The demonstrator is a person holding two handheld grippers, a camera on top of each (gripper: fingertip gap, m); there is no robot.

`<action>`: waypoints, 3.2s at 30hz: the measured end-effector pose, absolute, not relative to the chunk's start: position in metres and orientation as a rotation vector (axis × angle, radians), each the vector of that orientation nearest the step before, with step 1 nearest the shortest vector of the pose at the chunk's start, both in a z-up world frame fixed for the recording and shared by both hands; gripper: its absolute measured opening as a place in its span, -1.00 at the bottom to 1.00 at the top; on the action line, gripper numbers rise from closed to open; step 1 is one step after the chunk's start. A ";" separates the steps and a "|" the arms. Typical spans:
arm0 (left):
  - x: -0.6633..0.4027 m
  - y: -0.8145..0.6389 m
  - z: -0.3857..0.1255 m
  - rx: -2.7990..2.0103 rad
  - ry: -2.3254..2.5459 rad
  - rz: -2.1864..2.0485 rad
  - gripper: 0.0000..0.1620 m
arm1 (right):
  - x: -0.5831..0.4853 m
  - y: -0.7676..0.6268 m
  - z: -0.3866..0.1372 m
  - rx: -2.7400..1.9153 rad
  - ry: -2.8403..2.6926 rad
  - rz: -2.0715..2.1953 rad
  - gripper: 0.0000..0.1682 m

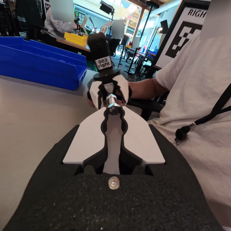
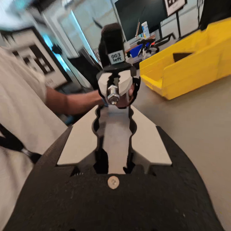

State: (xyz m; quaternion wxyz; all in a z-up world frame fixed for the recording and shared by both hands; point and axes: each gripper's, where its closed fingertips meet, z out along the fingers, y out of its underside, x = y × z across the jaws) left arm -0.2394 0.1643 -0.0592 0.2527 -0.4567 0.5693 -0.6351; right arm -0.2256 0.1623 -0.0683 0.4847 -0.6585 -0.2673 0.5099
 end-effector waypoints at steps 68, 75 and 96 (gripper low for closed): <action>-0.226 0.179 -0.091 -1.344 1.610 -1.436 -0.78 | -0.225 0.182 -0.102 -1.801 -0.390 1.400 -0.76; -0.232 0.182 -0.077 -1.360 1.505 -1.644 -0.78 | -0.211 0.179 -0.097 -1.443 -1.018 0.293 -0.43; -0.219 0.162 -0.062 -1.325 1.437 -1.786 -0.79 | -0.218 0.174 -0.086 -1.209 -1.108 -0.293 -0.54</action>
